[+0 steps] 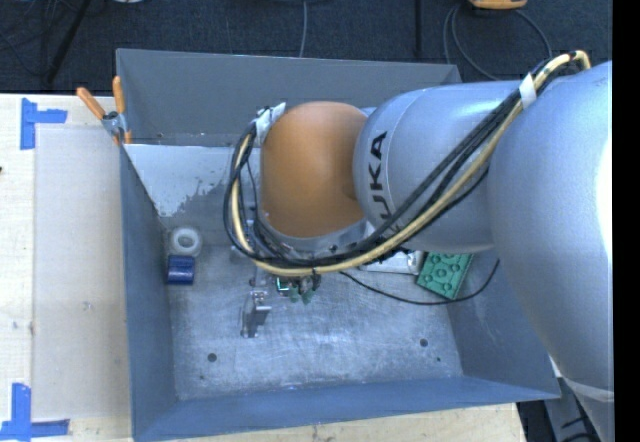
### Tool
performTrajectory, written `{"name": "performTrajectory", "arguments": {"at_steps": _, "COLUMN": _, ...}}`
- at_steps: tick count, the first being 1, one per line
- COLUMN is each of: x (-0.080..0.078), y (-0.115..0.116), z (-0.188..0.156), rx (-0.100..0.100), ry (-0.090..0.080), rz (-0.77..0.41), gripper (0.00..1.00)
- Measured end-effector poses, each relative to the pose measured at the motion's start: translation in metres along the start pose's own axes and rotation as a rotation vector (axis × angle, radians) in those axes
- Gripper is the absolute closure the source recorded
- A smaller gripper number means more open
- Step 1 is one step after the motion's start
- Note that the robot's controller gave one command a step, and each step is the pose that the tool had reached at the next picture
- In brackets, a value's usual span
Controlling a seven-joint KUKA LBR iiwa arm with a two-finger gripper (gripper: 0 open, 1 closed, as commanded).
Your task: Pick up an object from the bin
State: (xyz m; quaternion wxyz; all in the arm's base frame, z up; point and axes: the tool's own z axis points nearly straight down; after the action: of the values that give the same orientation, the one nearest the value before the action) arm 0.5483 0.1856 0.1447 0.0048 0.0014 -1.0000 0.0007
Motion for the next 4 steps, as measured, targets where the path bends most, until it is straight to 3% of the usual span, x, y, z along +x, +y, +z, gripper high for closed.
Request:
{"name": "performTrajectory", "arguments": {"at_steps": 1, "x": -0.026, "y": -0.087, "z": 0.041, "rx": 0.0, "ry": -0.004, "rz": 0.013, "gripper": 0.0}}
{"name": "performTrajectory", "arguments": {"at_steps": 2, "x": -0.047, "y": -0.169, "z": 0.013, "rx": 0.003, "ry": -0.013, "rz": -0.032, "gripper": 0.0}}
{"name": "performTrajectory", "arguments": {"at_steps": 3, "x": -0.066, "y": -0.159, "z": 0.061, "rx": -0.002, "ry": -0.007, "rz": 0.233, "gripper": 0.0}}
{"name": "performTrajectory", "arguments": {"at_steps": 4, "x": -0.067, "y": -0.22, "z": 0.048, "rx": -0.015, "ry": -0.011, "rz": 0.081, "gripper": 0.0}}
